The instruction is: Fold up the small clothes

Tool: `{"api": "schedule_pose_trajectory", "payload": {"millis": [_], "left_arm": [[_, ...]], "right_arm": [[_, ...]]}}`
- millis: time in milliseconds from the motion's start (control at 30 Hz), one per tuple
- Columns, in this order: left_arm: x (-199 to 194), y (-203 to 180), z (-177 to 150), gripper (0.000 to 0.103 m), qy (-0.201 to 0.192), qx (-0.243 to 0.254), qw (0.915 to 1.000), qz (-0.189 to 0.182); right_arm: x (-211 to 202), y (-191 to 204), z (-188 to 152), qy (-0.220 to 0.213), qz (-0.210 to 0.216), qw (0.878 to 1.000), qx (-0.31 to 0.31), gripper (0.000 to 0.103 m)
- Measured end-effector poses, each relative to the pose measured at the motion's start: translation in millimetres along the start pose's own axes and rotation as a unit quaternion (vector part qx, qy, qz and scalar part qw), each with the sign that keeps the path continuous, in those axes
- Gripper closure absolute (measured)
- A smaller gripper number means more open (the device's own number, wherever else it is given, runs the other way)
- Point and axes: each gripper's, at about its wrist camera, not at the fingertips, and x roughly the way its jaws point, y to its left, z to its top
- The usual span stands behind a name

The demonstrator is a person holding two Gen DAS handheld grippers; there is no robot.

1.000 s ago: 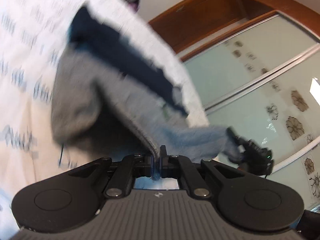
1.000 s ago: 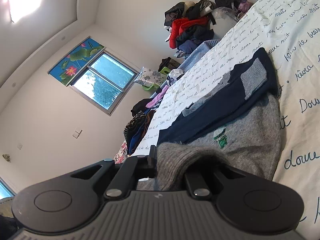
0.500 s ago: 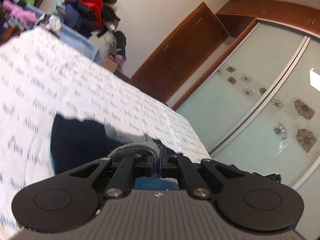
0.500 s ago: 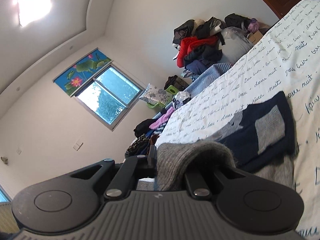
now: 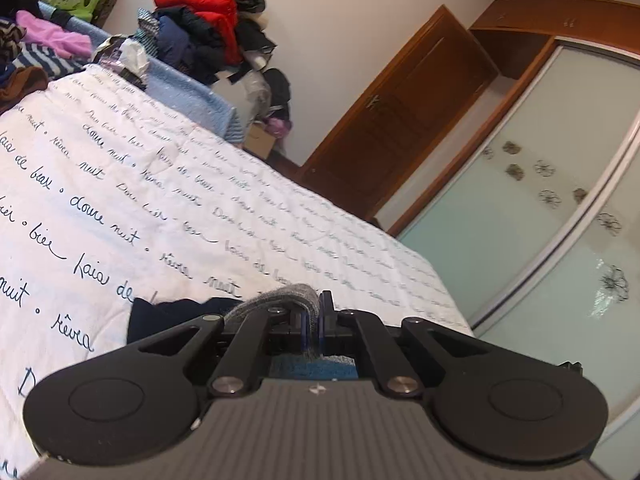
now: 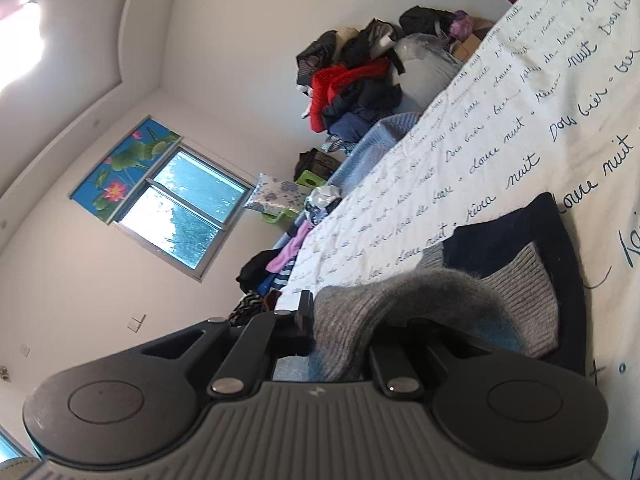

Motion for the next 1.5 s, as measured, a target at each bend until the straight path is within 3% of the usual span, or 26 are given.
{"api": "schedule_pose_trajectory", "payload": {"millis": [400,533,700,767,900,933,967,1033,1100,1167,1267,1333,1433,1500], "left_arm": [[66,47,8,0.098,0.028,-0.056,0.9964,0.056],[92,63,5,0.097,0.054,-0.087,0.9914,0.082],[104,78,4,0.095,0.063,-0.126,0.9861,0.087],[105,80,5,0.093,0.062,-0.133,0.9852,0.090],[102,82,8,0.084,0.053,-0.139,0.9839,0.098],[100,82,10,0.079,0.048,-0.140,0.9836,0.103],[96,82,11,0.078,0.037,-0.141,0.9835,0.107],[83,77,13,0.073,0.011,-0.134,0.9852,0.107],[70,70,11,0.062,0.004,-0.128,0.9886,0.079],[64,60,6,0.043,0.012,-0.111,0.9918,0.061],[74,45,-4,0.043,0.043,-0.070,0.9923,0.092],[78,41,-11,0.043,0.051,-0.055,0.9901,0.119],[68,28,-20,0.043,0.041,-0.036,0.9927,0.108],[60,10,-30,0.039,0.033,0.006,0.9934,0.109]], "right_arm": [[51,-56,19,0.016,-0.035,0.998,0.052,0.095],[66,-80,23,0.025,-0.057,0.993,0.100,0.095],[78,-103,29,0.032,-0.071,0.983,0.169,0.092],[80,-105,32,0.026,-0.063,0.980,0.185,0.082],[77,-103,38,-0.008,-0.024,0.981,0.194,0.039],[76,-102,41,-0.019,-0.013,0.981,0.195,0.032],[74,-100,43,-0.030,-0.011,0.980,0.195,0.031],[72,-94,45,-0.041,-0.024,0.981,0.188,0.029],[73,-82,43,-0.024,-0.025,0.986,0.162,0.024],[78,-72,38,0.009,-0.033,0.992,0.123,0.021],[89,-66,33,0.023,-0.094,0.992,0.082,0.021],[87,-64,31,0.007,-0.099,0.991,0.089,0.021],[83,-35,23,0.011,-0.120,0.992,0.030,0.020],[82,-13,11,0.029,-0.149,0.988,-0.028,0.020]]}}
